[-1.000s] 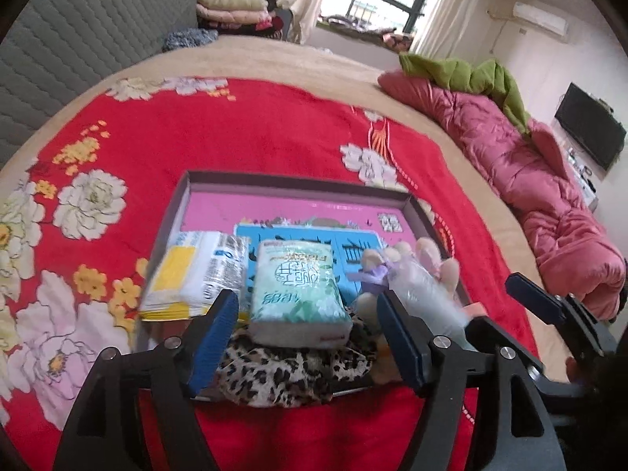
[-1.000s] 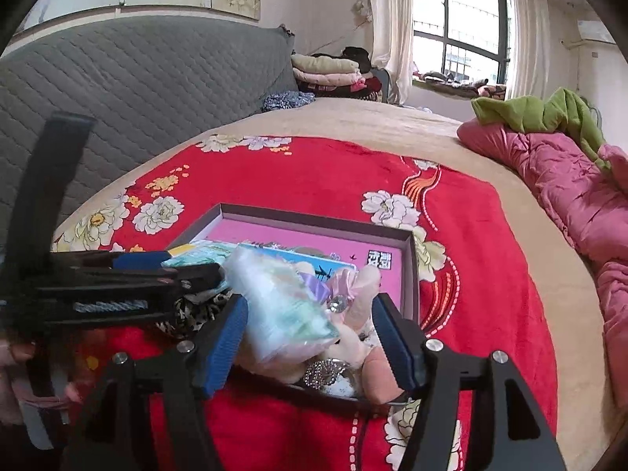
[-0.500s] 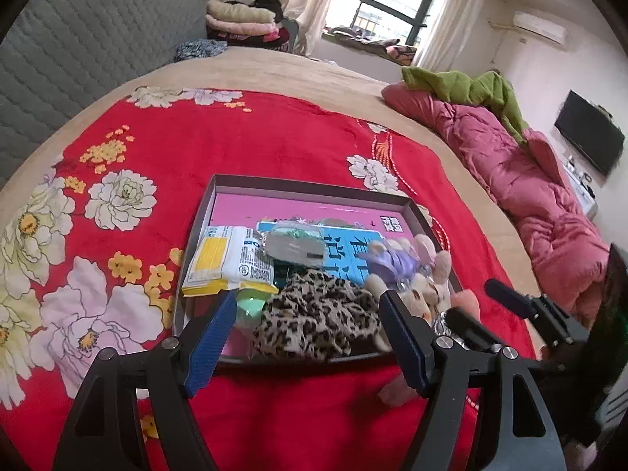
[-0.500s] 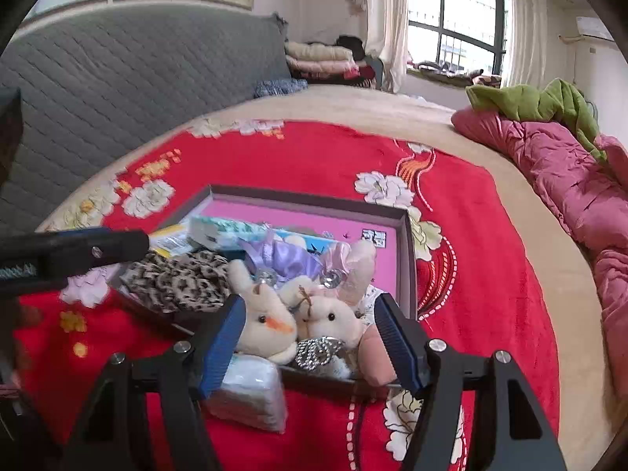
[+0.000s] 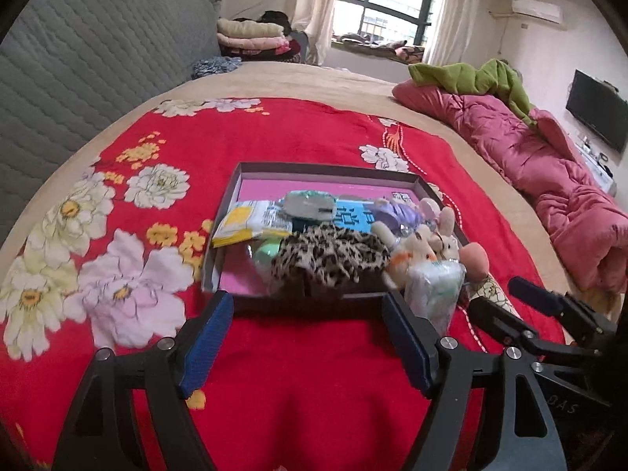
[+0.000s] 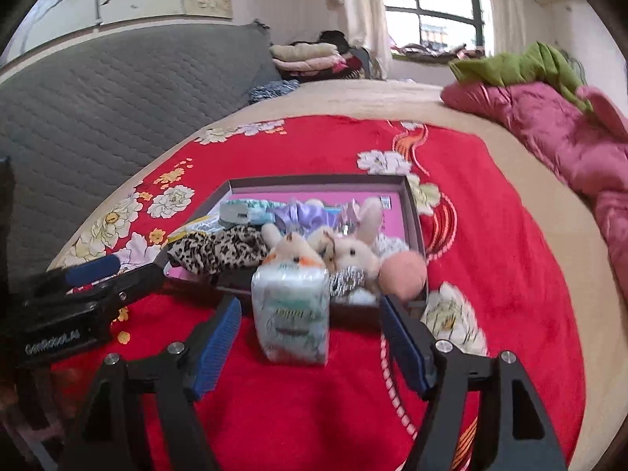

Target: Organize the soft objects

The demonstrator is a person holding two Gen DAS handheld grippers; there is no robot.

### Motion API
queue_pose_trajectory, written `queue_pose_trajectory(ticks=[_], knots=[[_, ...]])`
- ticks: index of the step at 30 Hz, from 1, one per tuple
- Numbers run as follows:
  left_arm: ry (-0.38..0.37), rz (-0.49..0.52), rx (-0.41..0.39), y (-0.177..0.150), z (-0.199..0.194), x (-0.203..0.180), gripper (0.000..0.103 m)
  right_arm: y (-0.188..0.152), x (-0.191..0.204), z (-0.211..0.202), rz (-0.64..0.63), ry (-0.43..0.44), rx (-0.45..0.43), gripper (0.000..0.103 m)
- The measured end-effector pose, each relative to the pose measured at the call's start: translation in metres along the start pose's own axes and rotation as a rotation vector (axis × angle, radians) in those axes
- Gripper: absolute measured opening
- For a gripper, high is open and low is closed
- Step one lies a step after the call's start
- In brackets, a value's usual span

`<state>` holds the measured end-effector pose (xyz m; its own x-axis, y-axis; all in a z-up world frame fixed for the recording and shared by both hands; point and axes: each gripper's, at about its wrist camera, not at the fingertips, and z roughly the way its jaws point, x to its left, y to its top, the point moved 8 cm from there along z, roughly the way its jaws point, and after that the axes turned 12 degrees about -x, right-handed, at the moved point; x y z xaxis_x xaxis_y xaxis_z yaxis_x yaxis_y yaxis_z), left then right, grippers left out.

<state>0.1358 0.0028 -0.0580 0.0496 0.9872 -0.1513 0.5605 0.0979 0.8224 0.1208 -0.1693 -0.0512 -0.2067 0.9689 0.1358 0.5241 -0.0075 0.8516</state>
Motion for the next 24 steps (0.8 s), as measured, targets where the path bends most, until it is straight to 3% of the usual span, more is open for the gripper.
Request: queue_pose_trajectory(ticks=[12,24], knots=[[0.076,-0.003,0.061,-0.030,-0.025,0.007,0.079,-0.020,0.023,-0.022,-0.024,-0.080,0.019,0.075],[0.084,-0.025,0.010,-0.032,-0.043,0.014,0.079,-0.031,0.028,-0.032,-0.020,-0.101,0.024,0.075]])
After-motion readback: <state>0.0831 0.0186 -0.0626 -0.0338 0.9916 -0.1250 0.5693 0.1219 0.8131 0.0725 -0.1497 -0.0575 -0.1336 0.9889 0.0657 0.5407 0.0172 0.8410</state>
